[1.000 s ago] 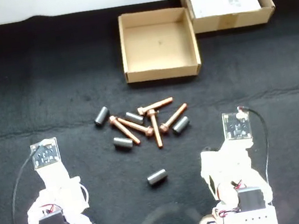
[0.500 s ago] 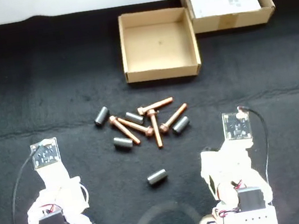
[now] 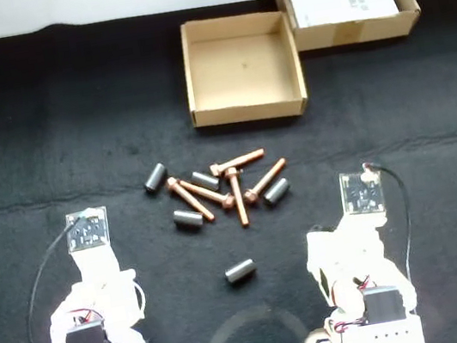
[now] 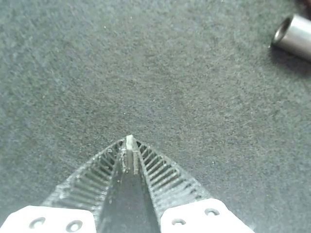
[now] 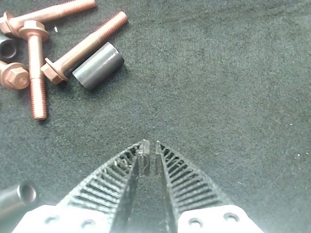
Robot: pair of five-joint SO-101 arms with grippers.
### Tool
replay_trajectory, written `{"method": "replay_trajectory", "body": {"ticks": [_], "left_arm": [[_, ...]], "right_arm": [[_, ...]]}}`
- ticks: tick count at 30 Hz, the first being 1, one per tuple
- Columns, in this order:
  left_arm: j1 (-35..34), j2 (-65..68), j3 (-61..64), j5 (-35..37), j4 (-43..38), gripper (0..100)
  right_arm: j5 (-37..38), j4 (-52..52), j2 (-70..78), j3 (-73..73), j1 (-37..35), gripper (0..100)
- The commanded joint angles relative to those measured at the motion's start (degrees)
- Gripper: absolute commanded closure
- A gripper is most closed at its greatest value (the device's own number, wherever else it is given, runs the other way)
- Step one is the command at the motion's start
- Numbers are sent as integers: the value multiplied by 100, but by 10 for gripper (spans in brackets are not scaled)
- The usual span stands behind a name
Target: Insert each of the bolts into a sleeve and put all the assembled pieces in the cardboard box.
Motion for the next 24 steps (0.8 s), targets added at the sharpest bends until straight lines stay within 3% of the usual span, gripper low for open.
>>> {"method": "replay_trajectory", "body": {"ticks": [1, 20, 24], "left_arm": [[66, -40, 92, -9, 9, 988], [13, -40, 40, 0, 9, 987], [-479, -48, -295, 9, -343, 987]], "right_arm": [[0, -13, 13, 760, 48, 959], [0, -22, 13, 760, 48, 959], [0, -22, 13, 760, 48, 959]]}}
